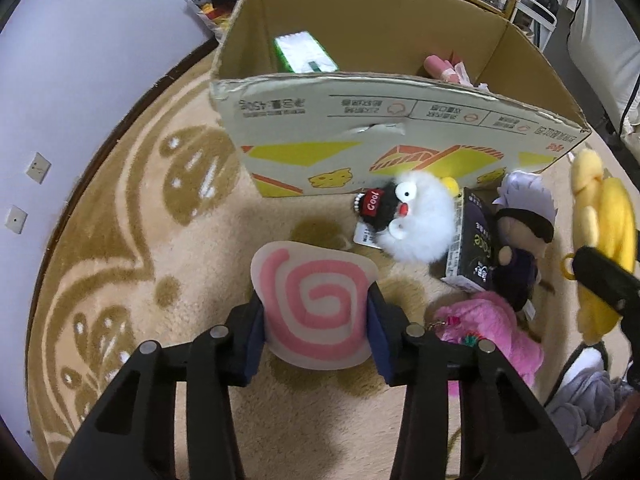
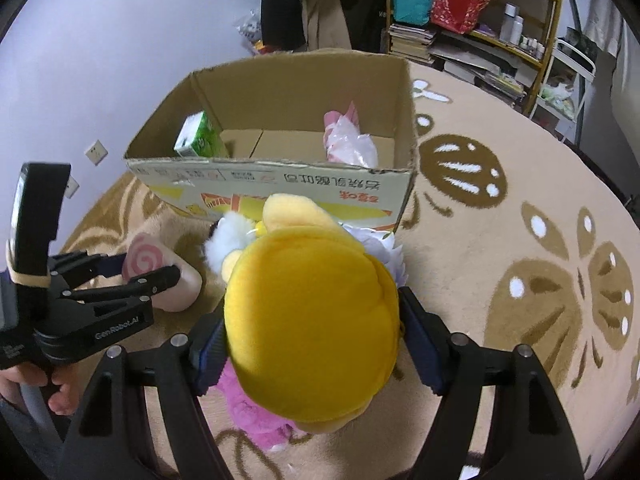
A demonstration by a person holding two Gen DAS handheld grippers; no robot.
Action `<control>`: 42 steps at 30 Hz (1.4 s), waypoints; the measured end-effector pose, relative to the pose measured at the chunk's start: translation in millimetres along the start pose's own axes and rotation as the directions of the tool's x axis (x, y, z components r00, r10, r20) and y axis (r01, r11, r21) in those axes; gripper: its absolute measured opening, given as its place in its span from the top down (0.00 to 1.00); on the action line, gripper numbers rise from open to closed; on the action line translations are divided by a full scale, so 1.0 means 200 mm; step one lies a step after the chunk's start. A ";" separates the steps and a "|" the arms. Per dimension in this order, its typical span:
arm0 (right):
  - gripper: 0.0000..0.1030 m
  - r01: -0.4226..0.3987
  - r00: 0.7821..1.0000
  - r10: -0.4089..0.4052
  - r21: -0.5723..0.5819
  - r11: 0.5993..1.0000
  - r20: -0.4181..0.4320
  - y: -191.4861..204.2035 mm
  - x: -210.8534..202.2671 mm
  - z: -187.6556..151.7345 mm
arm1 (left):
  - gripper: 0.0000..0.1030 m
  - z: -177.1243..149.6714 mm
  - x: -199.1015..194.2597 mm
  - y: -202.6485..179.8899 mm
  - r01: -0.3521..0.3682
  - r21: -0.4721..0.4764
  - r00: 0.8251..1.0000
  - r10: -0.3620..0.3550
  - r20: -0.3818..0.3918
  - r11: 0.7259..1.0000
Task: Organize soft objects
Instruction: 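Lift swirl plush with left tool while right tool lifts yellow plush over box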
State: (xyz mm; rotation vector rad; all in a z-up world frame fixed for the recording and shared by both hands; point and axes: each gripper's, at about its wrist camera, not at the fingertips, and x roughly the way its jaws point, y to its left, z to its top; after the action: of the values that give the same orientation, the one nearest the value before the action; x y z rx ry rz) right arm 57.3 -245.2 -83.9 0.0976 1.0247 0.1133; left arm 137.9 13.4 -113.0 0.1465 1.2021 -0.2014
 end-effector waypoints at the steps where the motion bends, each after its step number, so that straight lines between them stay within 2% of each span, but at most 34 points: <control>1: 0.23 -0.002 1.000 0.002 0.007 1.000 0.010 0.00 -0.02 0.00 | 0.59 -0.01 -0.01 0.00 -0.007 -0.003 1.000 0.007 0.006 1.000; 7: 0.23 -0.020 0.998 0.018 0.031 0.999 0.060 -0.02 -0.09 0.01 | 0.61 -0.01 -0.15 0.04 -0.023 -0.049 0.996 0.027 0.082 0.999; 13: 0.23 -0.032 0.994 0.027 0.040 0.999 0.106 -0.02 -0.16 0.03 | 0.62 0.00 -0.33 0.06 -0.057 -0.068 0.979 0.069 0.194 0.996; 20: 0.23 -0.058 0.985 0.046 0.062 0.996 0.168 -0.06 -0.23 0.09 | 0.62 0.05 -0.47 0.06 -0.087 -0.062 0.942 0.102 0.321 0.994; 28: 0.23 -0.088 0.972 0.064 0.096 0.992 0.224 -0.11 -0.25 0.18 | 0.62 0.09 -0.54 0.04 -0.096 -0.041 0.917 0.104 0.385 0.995; 32: 0.23 -0.116 0.967 0.086 0.114 0.987 0.238 -0.13 -0.24 0.22 | 0.61 0.12 -0.56 0.02 -0.115 -0.026 0.897 0.115 0.426 0.993; 38: 0.23 -0.114 0.960 0.086 0.093 0.989 0.268 -0.11 -0.24 0.30 | 0.61 0.18 -0.55 0.02 -0.087 -0.030 0.875 0.091 0.476 0.996; 42: 0.23 -0.104 0.958 0.081 0.072 0.992 0.276 -0.09 -0.22 0.34 | 0.61 0.24 -0.55 -0.01 -0.105 -0.006 0.856 0.093 0.508 0.994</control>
State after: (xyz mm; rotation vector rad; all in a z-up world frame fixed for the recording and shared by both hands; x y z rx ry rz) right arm 94.1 -270.9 -14.7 0.2334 0.7486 0.1373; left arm 142.5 10.0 6.3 0.1616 0.6609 -0.1492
